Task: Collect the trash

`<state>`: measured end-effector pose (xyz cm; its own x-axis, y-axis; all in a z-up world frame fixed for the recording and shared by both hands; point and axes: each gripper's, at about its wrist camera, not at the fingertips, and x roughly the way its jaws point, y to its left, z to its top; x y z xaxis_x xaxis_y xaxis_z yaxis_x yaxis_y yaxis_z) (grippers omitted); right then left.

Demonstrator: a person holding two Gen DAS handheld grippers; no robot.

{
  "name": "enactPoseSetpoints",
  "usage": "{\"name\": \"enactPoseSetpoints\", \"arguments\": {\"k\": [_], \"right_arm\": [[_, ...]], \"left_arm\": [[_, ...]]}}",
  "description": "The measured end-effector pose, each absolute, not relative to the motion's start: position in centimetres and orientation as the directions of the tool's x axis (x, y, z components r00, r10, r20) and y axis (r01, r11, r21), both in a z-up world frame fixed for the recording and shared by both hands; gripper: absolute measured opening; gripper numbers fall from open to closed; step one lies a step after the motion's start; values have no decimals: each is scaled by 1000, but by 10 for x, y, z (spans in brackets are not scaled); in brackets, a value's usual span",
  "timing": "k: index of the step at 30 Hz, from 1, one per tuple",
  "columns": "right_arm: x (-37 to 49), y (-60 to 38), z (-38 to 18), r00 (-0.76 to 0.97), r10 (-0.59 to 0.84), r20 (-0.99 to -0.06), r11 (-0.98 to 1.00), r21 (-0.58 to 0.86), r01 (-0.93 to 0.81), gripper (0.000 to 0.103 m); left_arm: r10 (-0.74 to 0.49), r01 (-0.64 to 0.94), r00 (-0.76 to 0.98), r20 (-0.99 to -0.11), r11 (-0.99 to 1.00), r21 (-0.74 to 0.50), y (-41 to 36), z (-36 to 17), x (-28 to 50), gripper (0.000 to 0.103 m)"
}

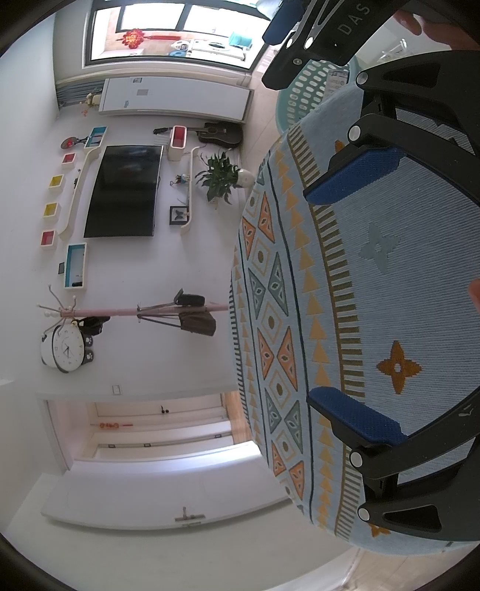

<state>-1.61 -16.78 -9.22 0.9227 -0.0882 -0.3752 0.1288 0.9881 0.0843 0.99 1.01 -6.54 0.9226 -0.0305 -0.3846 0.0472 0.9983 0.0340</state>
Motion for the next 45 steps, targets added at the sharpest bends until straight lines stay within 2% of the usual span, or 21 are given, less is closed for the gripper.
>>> {"name": "enactPoseSetpoints", "arguments": {"k": [20,33,45], "right_arm": [[-19,-169,-87,926,-75,-371,992,70,109,68],[-24,-163,-69,931,-76,-357,992,64,105,68],[-44,-156,-62,937,-86,-340,992,56,112,68]], "left_arm": [[-35,51,923,-382,998,32,10,-64,9,96],[20,2,940,-342,998,63,18,-35,-15,96],[15,6,932,-361,998,59,20,-30,-34,96]]}}
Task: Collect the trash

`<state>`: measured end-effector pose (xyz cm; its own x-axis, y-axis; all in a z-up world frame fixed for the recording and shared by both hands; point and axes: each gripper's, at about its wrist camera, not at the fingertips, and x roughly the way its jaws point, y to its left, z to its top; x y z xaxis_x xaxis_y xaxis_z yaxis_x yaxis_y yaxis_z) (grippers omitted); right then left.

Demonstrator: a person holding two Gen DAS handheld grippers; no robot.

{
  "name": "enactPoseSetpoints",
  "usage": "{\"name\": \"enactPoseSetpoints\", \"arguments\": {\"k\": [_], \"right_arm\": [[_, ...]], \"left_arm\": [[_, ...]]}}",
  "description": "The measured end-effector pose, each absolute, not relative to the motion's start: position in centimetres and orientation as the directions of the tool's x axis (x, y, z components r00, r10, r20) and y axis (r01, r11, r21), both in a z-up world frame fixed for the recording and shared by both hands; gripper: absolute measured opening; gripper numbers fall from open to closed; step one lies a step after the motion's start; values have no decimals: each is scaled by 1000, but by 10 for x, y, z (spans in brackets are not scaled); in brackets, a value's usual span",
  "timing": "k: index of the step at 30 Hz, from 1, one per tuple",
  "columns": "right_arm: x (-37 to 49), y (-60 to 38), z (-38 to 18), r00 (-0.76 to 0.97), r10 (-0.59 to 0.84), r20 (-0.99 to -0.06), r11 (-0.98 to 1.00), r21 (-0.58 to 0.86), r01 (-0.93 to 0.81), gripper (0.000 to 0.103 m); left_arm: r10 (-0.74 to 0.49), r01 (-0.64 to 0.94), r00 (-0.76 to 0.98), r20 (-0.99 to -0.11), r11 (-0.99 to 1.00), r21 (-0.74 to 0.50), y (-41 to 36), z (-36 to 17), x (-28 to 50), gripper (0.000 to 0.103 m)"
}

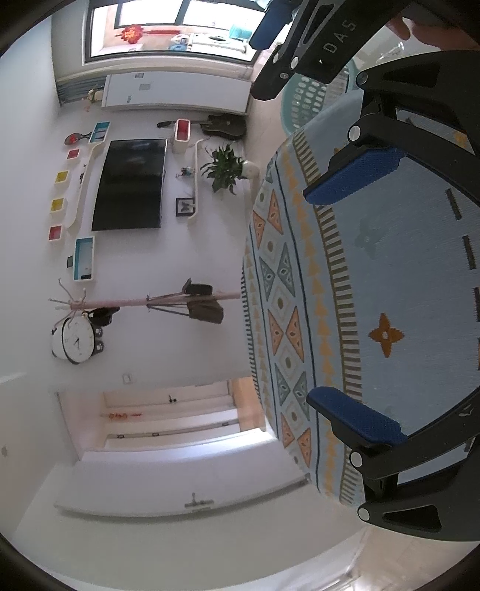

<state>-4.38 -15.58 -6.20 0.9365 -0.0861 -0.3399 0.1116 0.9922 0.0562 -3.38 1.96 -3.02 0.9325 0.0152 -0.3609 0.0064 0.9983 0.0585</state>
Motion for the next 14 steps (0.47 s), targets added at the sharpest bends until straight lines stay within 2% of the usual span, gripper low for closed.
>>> {"name": "enactPoseSetpoints", "arguments": {"k": [5,9,14], "right_arm": [[-50,-155,-60,939,-84,-334,992,57,110,68],[-53,-154,-59,939,-80,-333,992,61,106,68],[-59,-151,-57,941,-75,-330,993,59,100,68]], "left_arm": [[40,-5,944,-328,994,106,17,-30,-44,95],[10,16,926,-378,998,66,22,-31,-45,96],[26,1,925,-379,997,72,27,-32,-51,96]]}}
